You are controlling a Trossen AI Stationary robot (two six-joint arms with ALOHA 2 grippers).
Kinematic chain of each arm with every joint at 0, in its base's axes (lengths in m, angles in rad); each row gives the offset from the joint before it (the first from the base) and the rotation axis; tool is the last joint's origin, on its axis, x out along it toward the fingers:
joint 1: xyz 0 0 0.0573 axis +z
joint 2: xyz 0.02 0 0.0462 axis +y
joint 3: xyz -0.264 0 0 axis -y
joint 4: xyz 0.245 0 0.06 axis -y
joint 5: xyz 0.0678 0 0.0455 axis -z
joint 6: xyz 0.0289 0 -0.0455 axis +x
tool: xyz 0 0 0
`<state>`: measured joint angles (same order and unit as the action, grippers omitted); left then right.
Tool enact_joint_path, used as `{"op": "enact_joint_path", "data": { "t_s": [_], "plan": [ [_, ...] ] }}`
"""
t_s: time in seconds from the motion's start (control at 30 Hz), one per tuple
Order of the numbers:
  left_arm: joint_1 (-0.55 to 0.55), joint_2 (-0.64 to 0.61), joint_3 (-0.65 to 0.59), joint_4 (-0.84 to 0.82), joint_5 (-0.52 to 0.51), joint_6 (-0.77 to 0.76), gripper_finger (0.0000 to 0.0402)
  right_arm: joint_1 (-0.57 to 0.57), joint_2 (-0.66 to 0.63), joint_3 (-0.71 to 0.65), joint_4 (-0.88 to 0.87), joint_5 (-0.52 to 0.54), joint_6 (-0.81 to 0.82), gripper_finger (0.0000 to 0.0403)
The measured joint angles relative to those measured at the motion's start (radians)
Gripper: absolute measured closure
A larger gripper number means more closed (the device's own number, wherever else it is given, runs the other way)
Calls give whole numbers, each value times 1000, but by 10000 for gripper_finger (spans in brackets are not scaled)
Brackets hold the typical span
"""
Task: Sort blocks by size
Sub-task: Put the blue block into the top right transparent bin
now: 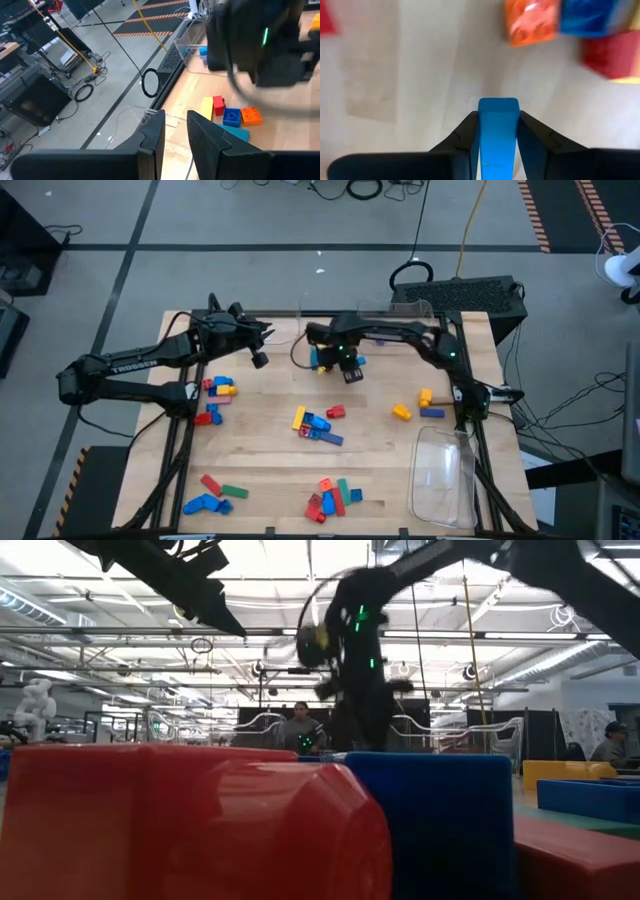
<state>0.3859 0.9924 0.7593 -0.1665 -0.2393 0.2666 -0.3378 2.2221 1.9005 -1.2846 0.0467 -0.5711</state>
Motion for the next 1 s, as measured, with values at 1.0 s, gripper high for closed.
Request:
{"op": "enact_joint_path", "data": {
  "t_s": [1.0],
  "plan": [
    [-10, 0, 0, -3, 3, -21, 317, -444, -232, -110, 124, 107, 827, 312]
  ]
}}
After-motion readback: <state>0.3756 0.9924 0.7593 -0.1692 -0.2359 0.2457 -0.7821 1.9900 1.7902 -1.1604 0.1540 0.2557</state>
